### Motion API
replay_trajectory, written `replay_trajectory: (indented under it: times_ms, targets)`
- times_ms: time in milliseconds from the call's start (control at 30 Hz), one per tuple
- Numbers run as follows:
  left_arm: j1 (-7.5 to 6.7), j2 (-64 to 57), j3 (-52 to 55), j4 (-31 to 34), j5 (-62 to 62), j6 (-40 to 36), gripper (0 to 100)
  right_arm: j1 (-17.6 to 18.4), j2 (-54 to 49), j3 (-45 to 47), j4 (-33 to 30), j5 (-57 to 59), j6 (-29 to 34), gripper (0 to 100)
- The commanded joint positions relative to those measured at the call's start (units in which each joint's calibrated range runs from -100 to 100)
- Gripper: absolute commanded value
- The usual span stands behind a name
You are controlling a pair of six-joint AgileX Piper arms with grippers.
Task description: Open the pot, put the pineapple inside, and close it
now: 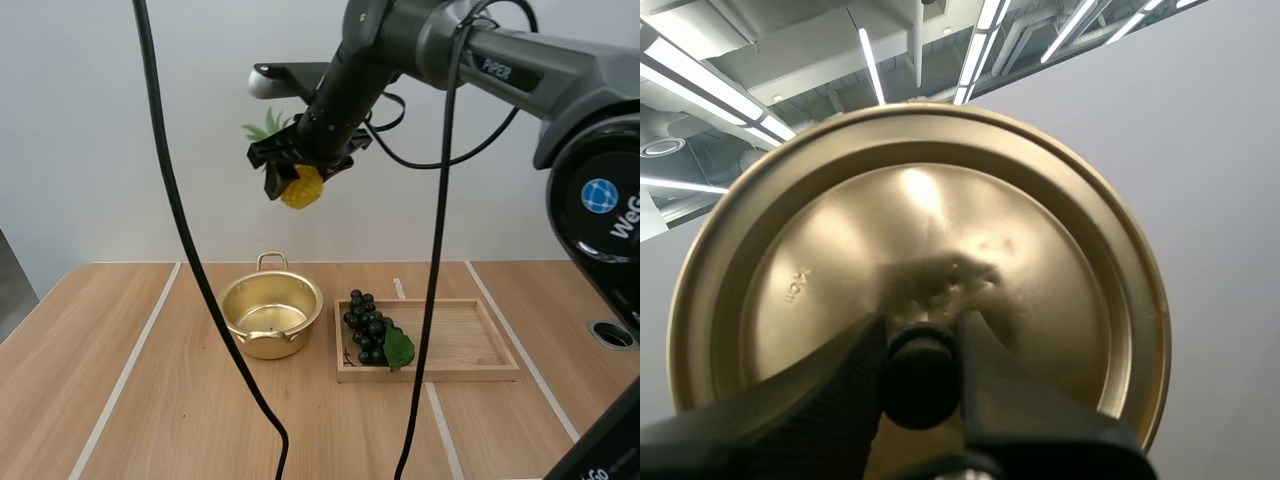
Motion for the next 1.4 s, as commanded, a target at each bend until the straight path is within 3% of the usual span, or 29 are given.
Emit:
replay_trajectory:
  times_ms: [0, 600, 733, 1000, 1367]
  targets:
    - [-0.01, -0.51, -1.46, 1.05, 0.92, -0.16, 0, 1.60, 2.75, -0.50, 0.00, 0.02, -0.68, 0]
    - [-0.01, -0.52, -1.90, 4.48, 8.67, -0.16, 0, 1.83, 18.33, 0.90, 0.58, 0.02, -2.17, 0]
    - [-0.01, -0.52, -1.78, 4.48, 8.67, -0.16, 0, 1.83, 19.42, 4.18, 1.97, 0.02, -5.68, 0]
    - [-0.01, -0.52, -1.78, 4.48, 8.67, -0.16, 0, 1.83, 20.21, 9.90, 1.97, 0.02, -6.31, 0]
    - [-0.01, -0.52, -1.78, 4.07, 10.72, -0.16, 0, 1.83, 20.21, 11.05, 2.21, -10.12, -7.02, 0]
